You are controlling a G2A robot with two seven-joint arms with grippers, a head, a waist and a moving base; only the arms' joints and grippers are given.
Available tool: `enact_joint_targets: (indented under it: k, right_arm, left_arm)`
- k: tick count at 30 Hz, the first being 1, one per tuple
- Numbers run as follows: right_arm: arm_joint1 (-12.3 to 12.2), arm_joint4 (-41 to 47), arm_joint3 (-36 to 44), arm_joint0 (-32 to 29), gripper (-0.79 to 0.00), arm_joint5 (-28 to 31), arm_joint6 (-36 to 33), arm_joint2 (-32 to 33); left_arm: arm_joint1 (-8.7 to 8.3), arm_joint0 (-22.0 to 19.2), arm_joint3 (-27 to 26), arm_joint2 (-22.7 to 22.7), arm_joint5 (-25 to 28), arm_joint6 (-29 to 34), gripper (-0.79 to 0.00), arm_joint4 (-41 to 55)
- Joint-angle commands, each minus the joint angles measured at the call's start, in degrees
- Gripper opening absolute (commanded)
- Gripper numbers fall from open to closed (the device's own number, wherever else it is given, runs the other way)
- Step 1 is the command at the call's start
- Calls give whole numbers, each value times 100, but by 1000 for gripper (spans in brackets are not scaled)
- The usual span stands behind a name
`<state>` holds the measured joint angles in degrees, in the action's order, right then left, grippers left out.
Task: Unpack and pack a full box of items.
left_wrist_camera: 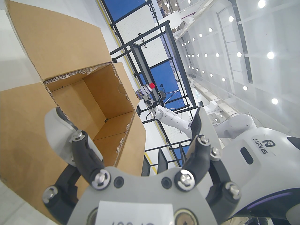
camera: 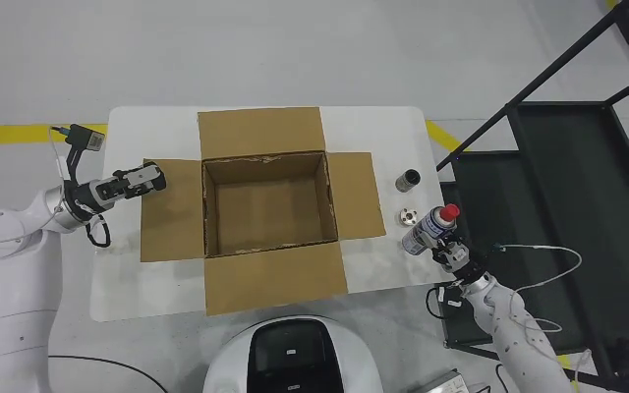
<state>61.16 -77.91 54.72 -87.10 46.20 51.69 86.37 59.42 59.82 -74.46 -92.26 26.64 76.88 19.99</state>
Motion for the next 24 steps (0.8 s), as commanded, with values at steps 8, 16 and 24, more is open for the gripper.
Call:
enact_joint_targets:
  k: [8, 16, 24]
  right_arm:
    - [92, -271, -748, 385, -785, -542, 605, -347]
    - [218, -380, -1405, 771, -785, -966, 1104, -703]
    - [328, -363, -1986, 1147, -785, -1164, 1409, -949]
  left_arm:
    - [0, 0, 0, 0, 0, 0, 0, 0]
    - [0, 0, 0, 0, 0, 0, 0, 0]
    - [0, 0, 0, 0, 0, 0, 0, 0]
